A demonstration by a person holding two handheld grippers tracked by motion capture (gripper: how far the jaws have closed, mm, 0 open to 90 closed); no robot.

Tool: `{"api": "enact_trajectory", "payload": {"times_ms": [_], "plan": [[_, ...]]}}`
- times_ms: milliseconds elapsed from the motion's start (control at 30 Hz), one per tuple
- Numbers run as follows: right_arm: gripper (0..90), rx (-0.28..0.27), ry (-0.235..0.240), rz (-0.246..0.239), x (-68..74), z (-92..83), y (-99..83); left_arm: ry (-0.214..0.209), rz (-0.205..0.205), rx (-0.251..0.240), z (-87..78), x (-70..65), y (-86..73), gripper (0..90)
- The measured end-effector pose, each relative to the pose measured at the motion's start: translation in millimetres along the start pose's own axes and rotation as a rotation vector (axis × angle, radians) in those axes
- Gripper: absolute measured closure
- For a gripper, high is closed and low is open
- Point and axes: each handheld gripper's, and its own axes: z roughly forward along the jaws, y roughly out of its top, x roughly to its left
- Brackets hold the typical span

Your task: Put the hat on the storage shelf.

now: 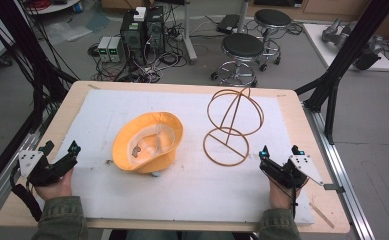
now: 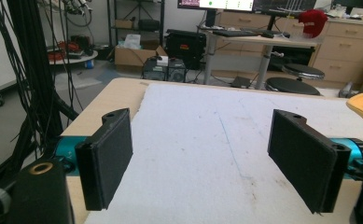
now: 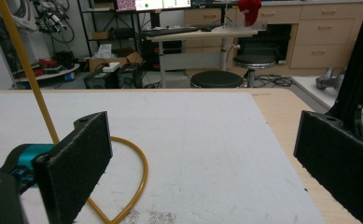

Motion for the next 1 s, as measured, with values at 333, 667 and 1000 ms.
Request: {"api": "enact_trajectory", "payload": {"times_ms": [333,667,1000], "plan": [[3.1,-0.004,0.001,0.008,-0.1,0.0,0.1,-0.002,0.007,-0.031,-3.6,-4.6,3.9,22.4],[3.1,-0.002,0.003,0.010,-1.3,0.1,-0.1,-0.055,-0.009,-0.040,-5.1,-10.7,13.6,22.4],[3.1,0.000,0.011,0.016,-1.4,0.0,0.0,-0.103,-0.002,-0.058,-8.9,-17.6,26.8,22.5]]}}
